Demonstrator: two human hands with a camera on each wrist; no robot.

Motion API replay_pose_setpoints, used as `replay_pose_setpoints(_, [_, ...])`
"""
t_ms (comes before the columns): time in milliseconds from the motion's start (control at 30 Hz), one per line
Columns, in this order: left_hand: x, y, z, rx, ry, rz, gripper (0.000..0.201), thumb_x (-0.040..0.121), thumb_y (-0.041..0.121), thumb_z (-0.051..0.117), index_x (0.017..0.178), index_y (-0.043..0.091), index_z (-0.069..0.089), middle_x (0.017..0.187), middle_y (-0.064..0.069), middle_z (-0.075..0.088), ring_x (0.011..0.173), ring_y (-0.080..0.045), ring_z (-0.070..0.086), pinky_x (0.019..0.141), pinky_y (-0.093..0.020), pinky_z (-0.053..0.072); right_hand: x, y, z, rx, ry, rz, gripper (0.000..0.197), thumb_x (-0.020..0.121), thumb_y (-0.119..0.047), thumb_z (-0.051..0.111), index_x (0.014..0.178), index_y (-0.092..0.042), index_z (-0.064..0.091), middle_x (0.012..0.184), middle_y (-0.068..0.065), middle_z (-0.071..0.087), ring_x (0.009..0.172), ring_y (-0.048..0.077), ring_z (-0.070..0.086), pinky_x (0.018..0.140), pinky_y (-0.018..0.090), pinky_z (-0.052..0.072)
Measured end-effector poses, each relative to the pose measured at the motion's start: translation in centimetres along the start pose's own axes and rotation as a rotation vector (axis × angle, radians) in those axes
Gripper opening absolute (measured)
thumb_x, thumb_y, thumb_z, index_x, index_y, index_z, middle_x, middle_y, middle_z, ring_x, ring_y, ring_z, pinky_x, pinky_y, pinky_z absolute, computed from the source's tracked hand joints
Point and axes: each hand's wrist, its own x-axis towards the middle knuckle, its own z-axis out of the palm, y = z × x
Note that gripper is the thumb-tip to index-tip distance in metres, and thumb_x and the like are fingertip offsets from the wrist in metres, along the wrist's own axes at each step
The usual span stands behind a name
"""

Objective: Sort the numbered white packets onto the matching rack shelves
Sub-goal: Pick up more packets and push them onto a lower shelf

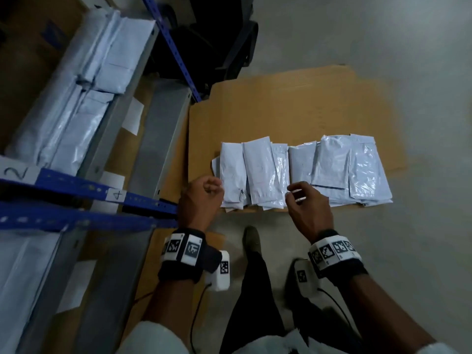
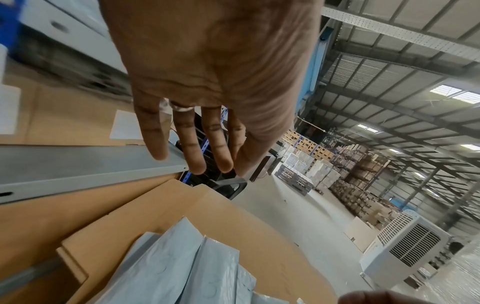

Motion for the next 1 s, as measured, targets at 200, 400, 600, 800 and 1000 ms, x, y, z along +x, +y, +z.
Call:
replay_pose_setpoints(200, [10.0,-2.0,3.2,-0.022,-0.110,-0.027,0.011,0.081,0.022,0.071,0.089,0.030,0.071,0.091,0.012,0.071,0.086,-0.013,0.068,0.079,-0.035,0.058,6.2,-0.2,5.4,-0.122,0.024,0.079,0.009,0.094,-0.035,0.062,0.102,-0.036,0.065,0.091,-0.017,0.068,0.085,0.011,0.066,0.074,0.034,0.052])
replay_pose_setpoints(400, [15.5,-6.9,10.1,0.089,-0.202,-0.079,0.036,0.080,0.026,0.076,0.113,0.029,0.064,0.121,-0.004,0.060,0.106,-0.027,0.061,0.087,-0.039,0.053,11.4,3.2,11.0,-0.256,0.011,0.134,0.022,0.096,-0.035,0.058,0.117,-0.029,0.061,0.108,-0.008,0.068,0.100,0.019,0.065,0.086,0.043,0.055])
replay_pose_setpoints(600, [18.1,-12.0,14.4,0.113,-0.243,-0.289,0.065,0.082,0.042,0.071,0.138,0.021,0.047,0.136,-0.010,0.048,0.119,-0.037,0.052,0.099,-0.053,0.046,15.1,5.4,14.4,-0.445,-0.042,0.258,0.030,0.101,-0.041,0.048,0.123,-0.024,0.058,0.110,-0.001,0.073,0.106,0.029,0.066,0.097,0.047,0.048])
replay_pose_setpoints(800, [19.5,-16.0,17.0,0.063,-0.244,-0.384,0.050,0.085,0.055,0.049,0.121,0.022,0.056,0.124,-0.010,0.060,0.108,-0.036,0.059,0.094,-0.051,0.049,16.9,6.7,16.6,-0.563,0.015,0.254,0.024,0.103,-0.033,0.044,0.116,-0.016,0.055,0.115,0.010,0.061,0.109,0.035,0.056,0.091,0.049,0.045])
replay_pose_setpoints(1000, [19.7,-16.1,17.9,-0.022,-0.240,-0.431,0.024,0.092,0.043,0.058,0.078,0.028,0.046,0.094,-0.004,0.064,0.092,-0.034,0.063,0.087,-0.048,0.053,17.3,8.1,17.3,-0.488,0.041,0.260,0.019,0.101,-0.027,0.049,0.109,-0.011,0.055,0.113,0.014,0.056,0.107,0.036,0.052,0.086,0.049,0.045])
